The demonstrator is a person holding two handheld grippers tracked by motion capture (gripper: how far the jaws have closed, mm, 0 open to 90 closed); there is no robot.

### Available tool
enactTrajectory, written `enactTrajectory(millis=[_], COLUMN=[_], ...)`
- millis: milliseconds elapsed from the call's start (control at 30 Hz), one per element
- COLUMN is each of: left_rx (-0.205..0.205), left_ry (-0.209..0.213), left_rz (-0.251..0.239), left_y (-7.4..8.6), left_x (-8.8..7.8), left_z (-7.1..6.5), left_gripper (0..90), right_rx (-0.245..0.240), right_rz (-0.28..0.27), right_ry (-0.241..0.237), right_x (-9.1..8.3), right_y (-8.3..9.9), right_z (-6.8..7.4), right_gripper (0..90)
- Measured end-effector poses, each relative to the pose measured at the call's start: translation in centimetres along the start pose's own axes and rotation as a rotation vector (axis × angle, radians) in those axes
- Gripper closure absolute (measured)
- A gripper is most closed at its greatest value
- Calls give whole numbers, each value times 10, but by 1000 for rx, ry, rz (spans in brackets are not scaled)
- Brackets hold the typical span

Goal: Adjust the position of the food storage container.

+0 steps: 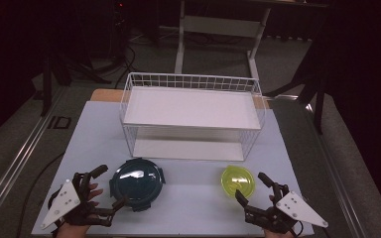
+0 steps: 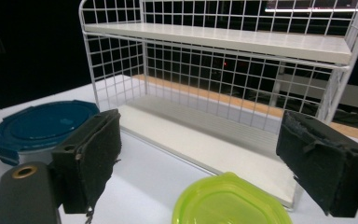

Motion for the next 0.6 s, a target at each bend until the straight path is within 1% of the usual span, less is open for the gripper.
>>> enactTrajectory(millis=[33,100,133,200,233,267,300,333,433,467,500,533,567,600], left_rx=[3,3,3,4,4,4,4,2,0,1,3,6,12,18], left_ry=[0,-1,-2,-3,-5,-5,-5,-5,-1,2,1,5,6,7], left_rz=[0,1,-1,-5,-8,-10,-11,-12,-11,-9,-8,-8,-7,-7], left_y=[0,0,-1,-2,-2,-2,-3,-3,-2,-2,-2,-3,-3,-3], left_x=[0,0,-1,-1,-2,-2,-2,-2,-1,-1,-1,-1,0,0], left_z=[0,0,0,0,0,0,0,0,0,0,-1,-2,-3,-3], left_gripper=[4,4,4,4,4,4,4,4,4,4,4,4,4,4], right_rx=[6,2,2,-20,-24,-19,-21,-29,-27,-27,-30,-32,-30,-30], right_rz=[5,3,3,14,15,18,16,13,30,32,33,40,79,79], right_ry=[-4,17,17,21,14,-6,-12,-7,-20,-30,-27,-18,-5,-5], right_x=[1,4,4,7,8,9,10,11,16,16,17,18,21,21], right_y=[0,0,0,0,-1,-2,-2,-3,-4,-3,-3,-2,1,1], right_z=[1,3,3,6,8,9,11,13,18,18,19,20,20,20], right_gripper=[127,115,115,109,109,109,109,109,112,134,153,207,402,402])
Point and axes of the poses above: each handheld gripper's, and its own axes: x roughly forward along the jaws, y roughly out of its underside, z roughly to its left, the point moved 1 cm from there along x, roughly forward along the jaws, and after that the axes turned 14 degrees about x, right-handed, at the moved point
